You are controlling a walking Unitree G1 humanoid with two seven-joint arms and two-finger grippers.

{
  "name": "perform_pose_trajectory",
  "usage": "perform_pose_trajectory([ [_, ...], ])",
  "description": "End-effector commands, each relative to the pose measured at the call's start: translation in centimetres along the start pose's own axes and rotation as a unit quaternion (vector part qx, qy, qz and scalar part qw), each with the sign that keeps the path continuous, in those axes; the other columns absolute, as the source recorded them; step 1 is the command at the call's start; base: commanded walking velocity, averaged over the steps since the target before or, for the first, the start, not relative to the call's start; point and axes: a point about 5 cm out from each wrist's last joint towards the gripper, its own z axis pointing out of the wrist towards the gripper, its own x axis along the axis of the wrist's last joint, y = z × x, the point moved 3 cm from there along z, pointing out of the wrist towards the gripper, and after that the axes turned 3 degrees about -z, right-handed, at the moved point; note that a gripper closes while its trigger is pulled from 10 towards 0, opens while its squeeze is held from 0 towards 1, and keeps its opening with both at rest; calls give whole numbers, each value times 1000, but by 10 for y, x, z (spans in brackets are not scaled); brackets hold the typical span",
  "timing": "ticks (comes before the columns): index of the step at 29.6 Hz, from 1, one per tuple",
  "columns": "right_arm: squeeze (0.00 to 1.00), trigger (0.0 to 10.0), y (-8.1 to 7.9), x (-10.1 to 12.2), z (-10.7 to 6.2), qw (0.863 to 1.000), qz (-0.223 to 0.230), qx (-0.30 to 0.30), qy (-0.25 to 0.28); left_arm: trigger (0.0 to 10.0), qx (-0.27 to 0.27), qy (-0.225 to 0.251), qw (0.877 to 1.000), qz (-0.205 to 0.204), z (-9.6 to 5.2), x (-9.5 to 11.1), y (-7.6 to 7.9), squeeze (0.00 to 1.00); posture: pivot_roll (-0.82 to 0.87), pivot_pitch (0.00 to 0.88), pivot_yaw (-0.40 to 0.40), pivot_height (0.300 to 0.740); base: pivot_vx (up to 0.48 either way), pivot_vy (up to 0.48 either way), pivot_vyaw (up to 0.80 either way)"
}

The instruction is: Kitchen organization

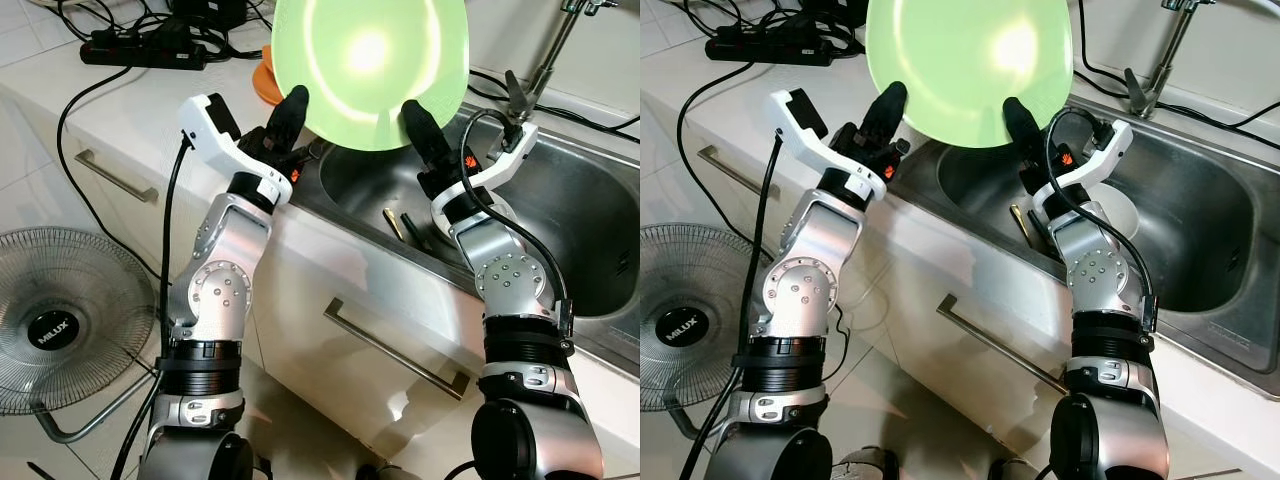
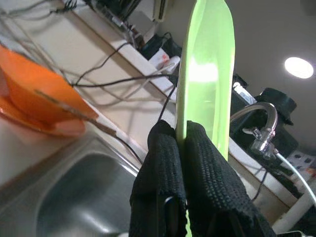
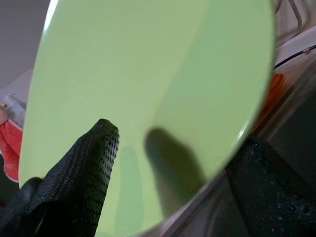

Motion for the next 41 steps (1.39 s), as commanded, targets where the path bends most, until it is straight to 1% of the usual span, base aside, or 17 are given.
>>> perform_pose_trajectory([
  [1,0,8863,-1,5,0,1000,0,-4,9,10000,-11,5,1000,-24,1,1,2,0,89,77,0,740,0,0,0],
  [2,0,6392,0,5,0,1000,1,-5,11,10000,-5,1,999,-38,0,-1,-1,0,90,79,0,740,0,0,0],
  [3,0,6392,0,5,0,1000,2,-6,12,10000,-1,-1,999,-47,-1,-3,-3,0,90,79,0,740,0,0,0],
  [4,0,6392,0,5,0,1000,2,-6,12,10000,-1,-1,999,-47,-1,-3,-3,0,90,79,0,740,0,0,0],
  [5,0,2510,0,6,0,1000,2,-6,13,10000,4,-3,999,-53,-2,-4,-6,0,90,79,0,740,0,0,0],
  [6,0,0,0,6,0,1000,3,-6,15,10000,8,-2,998,-60,-2,-5,-8,0,90,80,0,740,0,0,0],
  [9,0,0,1,8,0,1000,6,-9,19,10000,14,-1,998,-67,-3,-6,-11,0,92,80,-1,740,0,0,0],
  [18,0,0,2,9,0,1000,13,-12,24,10000,21,-12,997,-74,-4,-10,-15,0,90,79,1,740,0,0,0],
  [25,0,0,1,9,1,999,20,-10,27,10000,35,-22,997,-58,-6,-14,-21,0,93,81,1,740,0,0,0],
  [29,0,0,-1,9,2,999,24,-4,29,10000,49,-34,997,-40,-6,-18,-25,0,94,79,1,740,0,0,0],
  [34,0,0,-1,10,2,999,27,-5,32,10000,49,-37,997,-38,-6,-20,-26,0,92,77,2,740,0,0,0],
  [37,0,0,-3,12,3,999,28,-5,35,10000,50,-41,998,-28,-5,-21,-26,0,91,76,2,740,0,0,0],
  [41,0,0,-3,13,3,999,30,-3,36,10000,52,-43,997,-25,-5,-22,-26,0,90,76,1,740,0,0,0],
])
